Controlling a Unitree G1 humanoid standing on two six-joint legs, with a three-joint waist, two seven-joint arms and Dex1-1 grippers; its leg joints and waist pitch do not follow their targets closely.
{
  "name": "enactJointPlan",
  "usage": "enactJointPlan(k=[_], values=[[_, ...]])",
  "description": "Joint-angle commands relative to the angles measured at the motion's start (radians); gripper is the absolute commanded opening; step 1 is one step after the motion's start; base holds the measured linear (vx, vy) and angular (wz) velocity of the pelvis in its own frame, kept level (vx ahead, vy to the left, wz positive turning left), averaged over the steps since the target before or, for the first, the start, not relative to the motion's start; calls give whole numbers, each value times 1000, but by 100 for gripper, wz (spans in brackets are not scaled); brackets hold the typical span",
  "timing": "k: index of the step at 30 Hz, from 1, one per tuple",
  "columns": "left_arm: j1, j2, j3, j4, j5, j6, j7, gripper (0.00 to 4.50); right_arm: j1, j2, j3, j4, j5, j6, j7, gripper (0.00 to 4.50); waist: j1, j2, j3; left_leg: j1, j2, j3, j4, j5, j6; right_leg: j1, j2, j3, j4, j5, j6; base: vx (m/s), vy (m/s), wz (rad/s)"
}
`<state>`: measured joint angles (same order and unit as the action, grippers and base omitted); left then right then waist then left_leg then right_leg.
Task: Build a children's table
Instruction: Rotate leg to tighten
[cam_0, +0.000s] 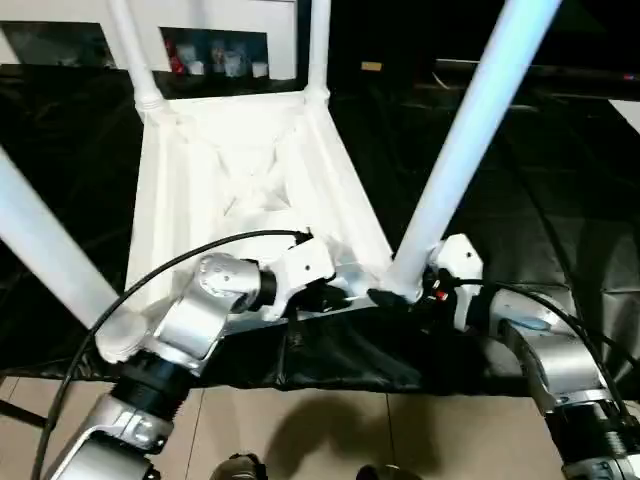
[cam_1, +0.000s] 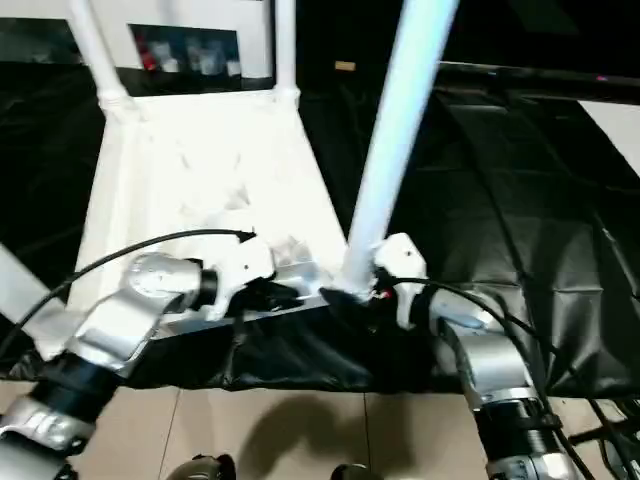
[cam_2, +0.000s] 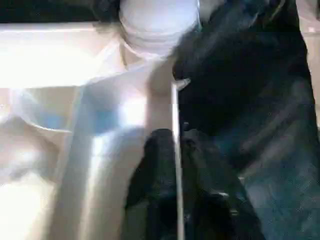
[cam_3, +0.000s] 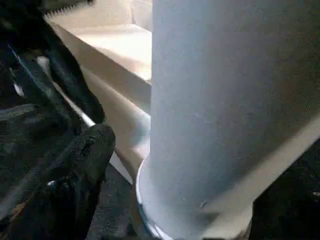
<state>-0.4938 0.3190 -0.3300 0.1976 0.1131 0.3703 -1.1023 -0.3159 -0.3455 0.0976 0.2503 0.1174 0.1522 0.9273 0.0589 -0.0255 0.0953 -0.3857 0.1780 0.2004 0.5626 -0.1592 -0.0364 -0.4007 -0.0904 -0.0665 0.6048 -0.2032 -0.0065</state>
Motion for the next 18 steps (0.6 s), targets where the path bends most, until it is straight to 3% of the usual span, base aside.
enactJointPlan(k=[1, 10, 18], values=[[19, 8, -19, -16, 3, 24, -2, 75, -10, 4, 25, 12, 4, -5, 18, 419, 6, -8, -63, 16, 58, -26, -52, -123, 116, 49, -65, 51, -60, -47, -269, 0, 0, 0], [34, 57, 17, -53, -47, 57, -22, 75, -6, -2, 31, 24, 8, -20, 33, 419, 7, -8, -64, 18, 58, -25, -51, -150, 101, 47, -64, 51, -62, -99, -265, 0, 0, 0], [39, 68, 31, -32, -106, 32, -55, 75, -9, -3, 40, 35, 7, -33, 41, 419, 9, -8, -71, 17, 56, -24, -47, -125, 107, 49, -62, 51, -53, -49, -278, 0, 0, 0]])
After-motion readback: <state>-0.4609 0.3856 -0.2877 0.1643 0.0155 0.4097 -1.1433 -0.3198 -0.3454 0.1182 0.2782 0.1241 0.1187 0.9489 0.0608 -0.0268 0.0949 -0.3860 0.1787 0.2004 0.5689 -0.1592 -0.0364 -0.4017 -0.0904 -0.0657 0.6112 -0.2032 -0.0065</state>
